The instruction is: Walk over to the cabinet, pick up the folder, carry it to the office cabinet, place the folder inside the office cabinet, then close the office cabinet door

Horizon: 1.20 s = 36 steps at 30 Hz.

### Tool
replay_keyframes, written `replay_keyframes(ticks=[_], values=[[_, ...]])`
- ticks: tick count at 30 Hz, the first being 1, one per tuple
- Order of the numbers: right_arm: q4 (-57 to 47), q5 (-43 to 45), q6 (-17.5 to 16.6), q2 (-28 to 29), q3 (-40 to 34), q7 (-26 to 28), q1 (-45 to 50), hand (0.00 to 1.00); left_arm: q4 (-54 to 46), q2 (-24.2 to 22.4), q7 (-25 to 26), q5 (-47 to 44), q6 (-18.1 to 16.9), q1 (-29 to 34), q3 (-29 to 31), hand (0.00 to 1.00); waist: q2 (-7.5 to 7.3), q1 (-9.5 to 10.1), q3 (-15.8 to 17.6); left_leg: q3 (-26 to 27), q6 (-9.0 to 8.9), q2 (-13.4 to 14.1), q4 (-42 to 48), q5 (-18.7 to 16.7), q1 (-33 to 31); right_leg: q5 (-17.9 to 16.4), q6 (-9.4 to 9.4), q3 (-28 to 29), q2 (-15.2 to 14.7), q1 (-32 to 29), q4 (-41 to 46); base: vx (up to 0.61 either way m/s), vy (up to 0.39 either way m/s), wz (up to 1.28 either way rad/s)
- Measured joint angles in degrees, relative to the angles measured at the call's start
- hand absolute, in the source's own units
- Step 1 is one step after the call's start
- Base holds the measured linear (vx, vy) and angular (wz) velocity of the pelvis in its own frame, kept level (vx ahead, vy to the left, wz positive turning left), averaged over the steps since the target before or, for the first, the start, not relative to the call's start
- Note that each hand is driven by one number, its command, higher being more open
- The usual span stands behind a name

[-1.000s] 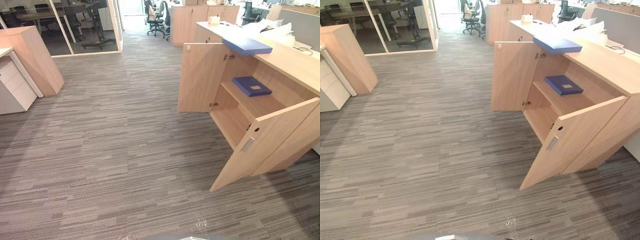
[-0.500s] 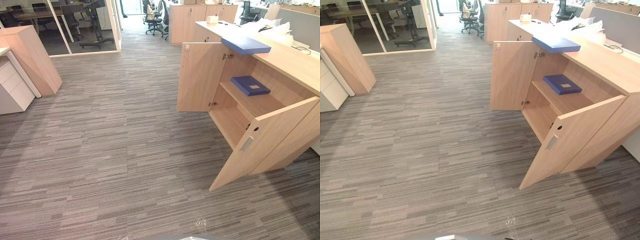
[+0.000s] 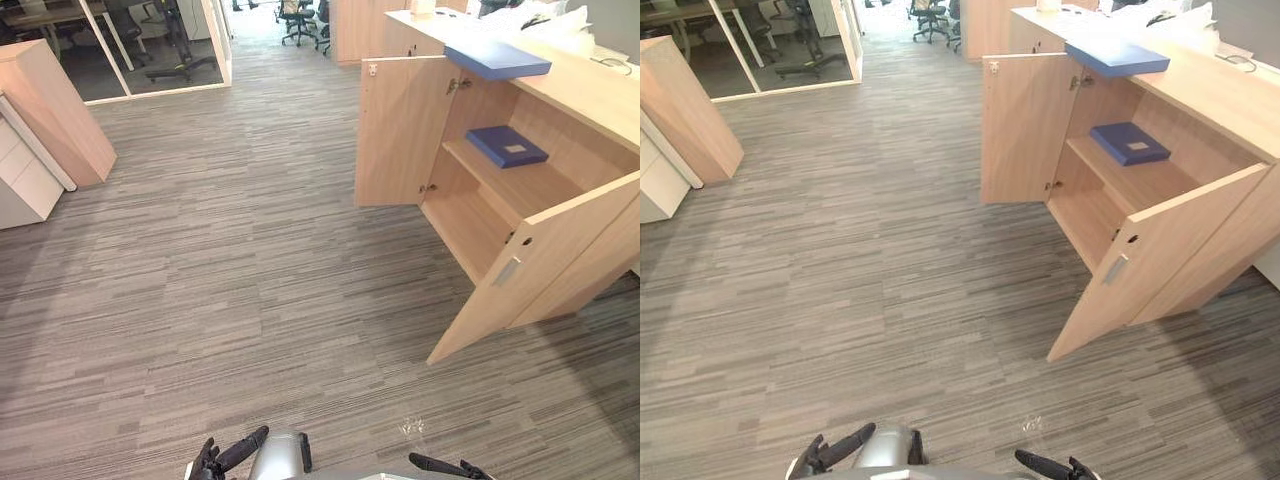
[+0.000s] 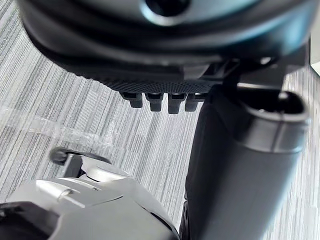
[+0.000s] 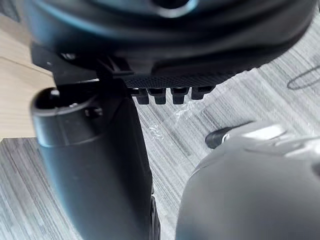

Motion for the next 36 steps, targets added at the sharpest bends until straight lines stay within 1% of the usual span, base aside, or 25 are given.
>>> replay_keyframes(ticks=[3,4,5,6,8,9,11,12,13,14,15,17,18,19,21,23,24,25,26,28,30,31,32,34,36], values=[[-1.00,2.01,-0.03,0.10,0.10,-0.19,-0.16,1.00,-0.01,-0.15,0.14,-1.15,-0.05,0.00,0.00,1.00,0.02,0.37,-0.11,-2.91,-0.37,0.18,-15.25,3.95,-0.41,-3.32,4.99,0.32,-4.99,1.99,-0.06,0.37,0.402,-0.07],[-1.14,2.78,-0.18,0.56,0.08,-0.42,-0.26,1.00,0.11,-0.38,0.32,-1.94,-0.06,0.00,0.01,1.00,-0.32,0.79,-0.39,-1.13,-2.60,0.06,-15.45,9.53,-0.08,-5.02,6.94,0.36,-7.59,3.51,-0.29,0.51,0.604,-0.33],[-0.63,3.28,-0.18,1.87,-0.44,-0.55,-0.64,1.00,0.29,0.10,0.55,-2.05,-0.09,0.09,0.15,1.00,-1.36,1.66,-1.44,1.92,-0.92,-0.94,-11.21,10.22,-0.76,-5.30,6.94,0.82,-10.19,4.63,-0.71,0.53,0.608,-0.41],[-0.48,2.62,-0.24,3.09,-0.55,-0.78,-1.18,1.00,0.46,0.38,0.69,-2.06,-0.16,0.18,0.18,1.00,-2.03,1.95,-2.19,2.73,-0.44,-1.69,-9.24,8.03,-1.26,-4.92,6.38,0.96,-11.32,4.50,-0.03,0.48,0.491,-0.43],[-0.54,1.04,-0.58,4.08,-2.75,-0.65,-1.49,1.00,1.05,1.43,0.71,-1.87,0.04,0.22,0.12,1.00,-3.67,1.75,-4.35,4.73,1.79,-4.07,-6.15,3.63,-0.52,-2.23,7.06,0.97,-14.21,2.67,5.29,0.45,0.395,-0.30],[0.05,1.01,-0.66,4.78,-5.32,-0.24,-1.82,1.00,2.09,2.25,0.63,-1.80,0.22,0.47,0.09,1.00,-4.66,1.68,-5.06,6.64,3.20,-6.28,-6.19,1.61,2.50,-0.57,6.54,2.32,-16.79,1.70,10.57,0.58,0.500,-0.39],[0.51,1.05,-1.25,4.63,-8.69,0.30,-2.30,1.00,3.70,3.08,0.51,-1.65,0.46,0.97,-0.53,1.00,-5.33,1.38,-5.64,8.80,5.19,-10.14,-10.21,0.21,9.21,5.82,1.66,5.63,-20.23,-4.67,27.02,0.47,0.384,-0.31],[-0.06,1.05,-1.58,4.28,-9.86,0.55,-2.25,1.00,4.60,3.54,0.46,-1.15,0.54,1.18,-1.53,1.00,-5.17,0.88,-5.52,9.47,6.61,-12.62,-13.69,0.12,14.25,13.73,-3.72,5.82,-22.58,-9.64,38.65,0.42,0.347,-0.05],[-1.25,1.15,-2.28,4.15,-10.21,0.51,-2.18,1.00,5.13,3.98,0.39,-0.75,0.66,1.29,-2.17,1.00,-5.25,0.20,-5.42,9.31,7.11,-14.53,-17.00,0.26,18.90,16.15,-7.89,3.95,-24.44,-14.26,50.74,0.41,0.318,0.06],[-1.81,1.16,-2.51,3.87,-10.02,0.50,-2.22,1.00,5.51,4.15,0.34,-0.66,0.65,1.41,-2.71,1.00,-5.05,-0.26,-5.31,8.79,7.17,-15.03,-18.85,0.30,21.46,15.78,-8.81,1.51,-25.06,-15.71,55.61,0.38,0.250,0.19],[-2.26,1.27,-2.70,3.65,-9.31,0.47,-2.33,1.00,6.44,4.15,-0.02,-0.35,0.67,1.47,-3.39,1.00,-4.20,-0.94,-5.30,7.65,7.17,-15.03,-21.86,0.32,25.76,13.31,-8.74,-3.60,-24.78,-17.55,60.87,0.35,0.182,0.21],[-3.06,1.34,-3.32,4.04,-8.86,0.49,-2.39,1.00,6.99,4.52,-0.63,1.16,0.70,1.16,-4.39,1.00,-3.71,-1.59,-5.58,6.63,7.16,-14.51,-24.83,0.32,29.15,6.97,-4.50,-8.66,-22.20,-20.96,60.52,0.35,0.119,0.18],[-3.80,1.41,-3.64,5.12,-8.93,0.48,-2.53,1.00,7.05,4.81,-0.83,1.67,0.77,0.83,-4.93,1.00,-3.64,-1.81,-4.99,6.08,7.03,-14.00,-25.78,0.24,30.70,2.72,-1.81,-10.77,-19.32,-22.96,56.70,0.32,-0.013,0.19],[-4.27,1.53,-3.66,5.83,-8.92,0.25,-3.06,1.00,7.05,4.81,-0.83,1.68,0.79,0.26,-5.30,1.00,-3.44,-1.88,-3.37,5.26,6.59,-13.35,-26.13,-0.01,32.37,0.15,-0.71,-13.40,-16.48,-23.16,50.19,0.30,-0.079,0.21],[-4.96,2.90,-3.16,6.52,-8.56,-0.41,-2.54,1.00,6.85,4.62,-0.77,1.39,0.75,-0.29,-5.40,1.00,-3.33,-1.85,-1.65,5.05,5.07,-12.55,-26.20,-0.95,34.59,-0.92,-0.56,-18.53,-13.72,-23.02,38.71,0.31,-0.122,0.18],[-5.55,3.81,-2.94,7.45,-7.74,-0.62,-2.00,1.00,6.24,4.65,-0.72,1.33,0.66,0.08,-5.21,1.00,-3.96,-1.82,-1.17,5.19,3.87,-12.63,-27.43,-2.45,36.64,5.14,-1.39,-22.32,-11.60,-22.86,26.27,0.18,-0.106,0.05],[-5.89,3.82,-2.81,7.16,-7.05,-0.61,-1.80,1.00,6.14,4.38,-0.59,1.32,0.65,-0.05,-4.87,1.00,-4.32,-1.56,-0.97,5.24,3.93,-12.39,-28.16,-3.85,38.19,4.33,-5.85,-24.06,-10.58,-22.42,25.03,0.19,-0.113,-0.24],[-5.83,3.70,-2.39,6.44,-6.51,-0.59,-2.01,1.00,6.22,3.59,-0.44,1.46,0.67,0.07,-4.73,1.00,-3.11,-1.31,-1.11,6.03,3.07,-11.08,-28.13,-4.56,38.69,3.13,-6.03,-24.20,-9.14,-21.87,24.63,0.32,-0.176,-0.34],[-5.88,3.30,-2.26,5.64,-6.22,-0.29,-1.96,1.00,6.21,2.20,-0.50,1.69,0.64,0.34,-4.27,1.00,-1.10,-1.77,-1.84,6.83,1.60,-8.02,-27.90,-6.08,38.91,0.85,-6.27,-25.07,-5.74,-21.03,23.25,0.34,-0.184,-0.29],[-5.75,3.32,-2.11,5.62,-6.94,-0.30,-1.84,1.00,6.25,1.74,-0.71,2.02,0.68,-0.05,-3.54,1.00,-0.32,-1.77,-1.90,6.99,0.74,-6.04,-25.96,-7.31,39.36,-1.17,-5.85,-25.70,-3.37,-19.91,22.70,0.37,-0.206,-0.15],[-4.98,3.34,-2.02,6.31,-7.54,-0.32,-1.24,1.00,6.11,1.46,-1.00,2.25,0.76,0.03,0.08,1.00,-1.17,-1.79,-2.03,6.16,0.02,-2.85,-14.86,-8.08,36.30,-2.65,-6.00,-26.29,-0.65,-16.81,19.94,0.36,-0.236,-0.12],[-5.16,3.40,-2.06,6.56,-7.50,-0.26,-0.37,1.00,5.88,1.05,-0.97,2.60,0.89,0.11,2.53,1.00,-1.04,-1.95,-2.35,4.77,-0.28,0.03,-1.15,-7.67,30.60,-2.71,-6.02,-26.57,1.43,-14.35,17.10,0.34,-0.235,-0.12],[-5.66,3.66,-2.01,6.44,-8.17,-0.28,0.10,1.00,5.39,-0.31,-0.96,2.35,1.15,0.09,4.97,1.00,-0.14,-1.86,-2.55,2.88,-0.33,3.61,13.19,-4.13,24.22,-2.71,-6.07,-26.27,4.44,-12.29,14.87,0.31,-0.214,-0.23],[-5.81,3.80,-1.95,5.72,-8.64,-0.29,0.16,1.00,4.91,-2.23,-0.94,0.75,1.85,1.02,8.71,1.00,1.68,-1.36,-2.70,-0.21,-0.71,7.24,29.73,0.13,16.31,-3.33,-7.02,-24.23,8.47,-10.02,13.10,0.25,-0.086,-0.56],[-5.00,3.88,-1.82,5.78,-9.16,-0.39,-0.06,1.00,4.21,-3.54,-1.50,-2.52,1.71,1.42,11.33,1.00,1.68,-0.94,-2.64,-0.72,-0.54,7.72,35.52,-0.59,11.25,-3.95,-7.46,-21.50,9.98,-7.34,11.25,0.32,0.025,-0.74]])
